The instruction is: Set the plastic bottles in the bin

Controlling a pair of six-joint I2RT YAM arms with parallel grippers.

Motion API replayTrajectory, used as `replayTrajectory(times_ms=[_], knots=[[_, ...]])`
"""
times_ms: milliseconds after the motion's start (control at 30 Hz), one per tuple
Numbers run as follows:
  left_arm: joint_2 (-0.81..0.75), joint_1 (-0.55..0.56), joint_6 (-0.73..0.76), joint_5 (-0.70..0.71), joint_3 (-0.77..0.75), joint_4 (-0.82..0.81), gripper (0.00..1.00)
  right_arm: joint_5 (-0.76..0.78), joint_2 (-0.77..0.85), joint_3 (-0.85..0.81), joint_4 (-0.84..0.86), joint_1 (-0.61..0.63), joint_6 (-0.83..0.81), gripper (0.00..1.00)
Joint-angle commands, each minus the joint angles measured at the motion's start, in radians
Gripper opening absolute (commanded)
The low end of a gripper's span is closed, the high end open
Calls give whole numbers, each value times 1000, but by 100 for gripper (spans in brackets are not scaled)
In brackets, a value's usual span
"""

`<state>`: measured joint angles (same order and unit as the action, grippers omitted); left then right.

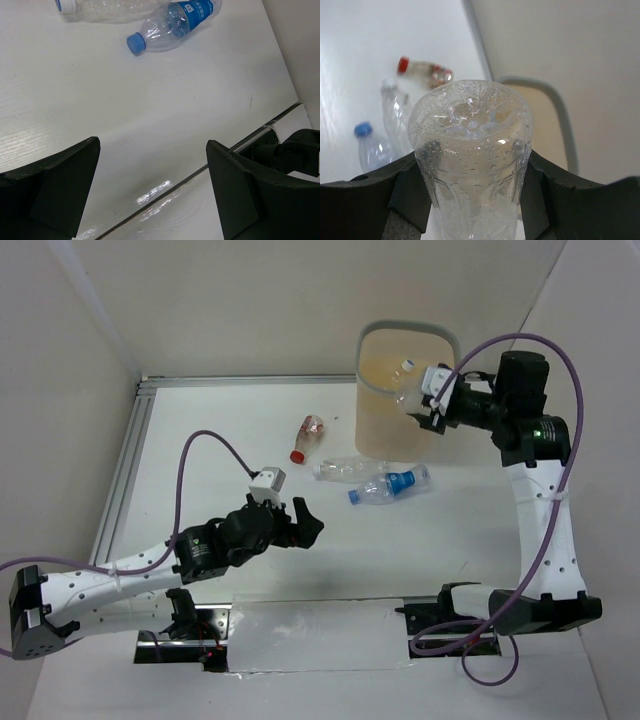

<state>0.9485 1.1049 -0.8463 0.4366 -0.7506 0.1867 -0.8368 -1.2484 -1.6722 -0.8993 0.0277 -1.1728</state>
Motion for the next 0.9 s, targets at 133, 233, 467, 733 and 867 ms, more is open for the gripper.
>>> replayTrajectory(times_ms=[133,233,467,733,867], knots=[[-43,6,12,36,-29,-21,100,56,-11,-50,568,57,563,46],[-53,-3,1,45,-10,-43,100,128,-57,-38,690,87,636,47],[19,-74,35,36,-53,-61,100,209,-248,-81,783,106,693,54],[190,-348,200,-102,-206,-61,100,235,-460,-178,695,-6,807,100],[303,-471,329,-242,-271,-107,100,197,-471,-323,606,-86,927,100]])
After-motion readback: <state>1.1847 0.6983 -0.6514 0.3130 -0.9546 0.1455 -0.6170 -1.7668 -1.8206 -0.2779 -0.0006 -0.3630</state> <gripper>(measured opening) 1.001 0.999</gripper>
